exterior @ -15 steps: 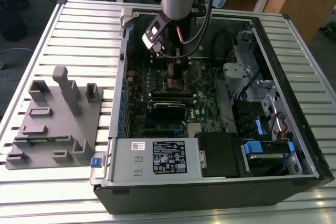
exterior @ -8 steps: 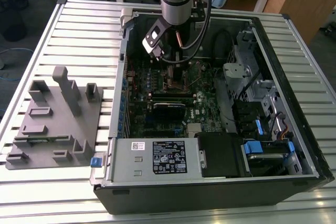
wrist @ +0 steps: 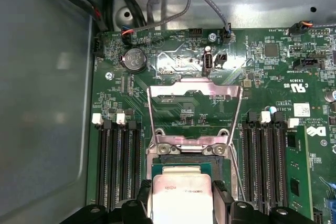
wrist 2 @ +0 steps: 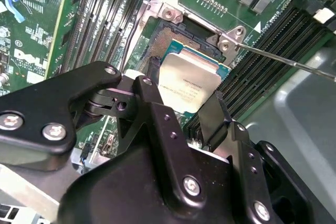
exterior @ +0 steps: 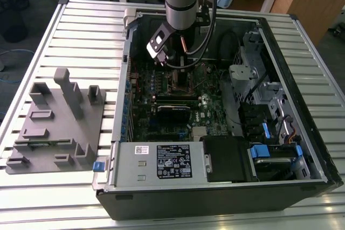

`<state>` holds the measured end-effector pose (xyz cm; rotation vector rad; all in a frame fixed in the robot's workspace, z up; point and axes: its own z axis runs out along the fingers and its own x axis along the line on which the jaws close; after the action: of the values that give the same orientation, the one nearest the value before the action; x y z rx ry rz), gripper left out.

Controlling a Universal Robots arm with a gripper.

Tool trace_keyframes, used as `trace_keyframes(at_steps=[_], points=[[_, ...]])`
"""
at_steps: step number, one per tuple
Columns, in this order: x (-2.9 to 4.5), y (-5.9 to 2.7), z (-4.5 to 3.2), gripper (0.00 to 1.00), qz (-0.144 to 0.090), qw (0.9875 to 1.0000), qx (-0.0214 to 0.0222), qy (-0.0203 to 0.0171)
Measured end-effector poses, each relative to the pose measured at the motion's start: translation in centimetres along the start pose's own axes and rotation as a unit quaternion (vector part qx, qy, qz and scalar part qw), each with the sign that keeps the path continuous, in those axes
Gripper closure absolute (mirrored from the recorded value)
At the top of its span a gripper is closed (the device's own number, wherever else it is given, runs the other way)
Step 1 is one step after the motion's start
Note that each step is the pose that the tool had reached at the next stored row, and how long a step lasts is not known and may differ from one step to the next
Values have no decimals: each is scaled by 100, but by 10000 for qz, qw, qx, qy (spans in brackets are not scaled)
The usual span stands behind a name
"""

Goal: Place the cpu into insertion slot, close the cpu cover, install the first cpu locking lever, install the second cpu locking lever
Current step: 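Place the cpu into insertion slot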

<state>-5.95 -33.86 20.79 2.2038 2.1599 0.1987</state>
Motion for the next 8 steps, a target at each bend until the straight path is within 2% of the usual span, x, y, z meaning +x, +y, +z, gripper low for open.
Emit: trace_keyframes(at_steps=[8], points=[[-9, 1, 2, 46, -1, 10000, 0, 1]])
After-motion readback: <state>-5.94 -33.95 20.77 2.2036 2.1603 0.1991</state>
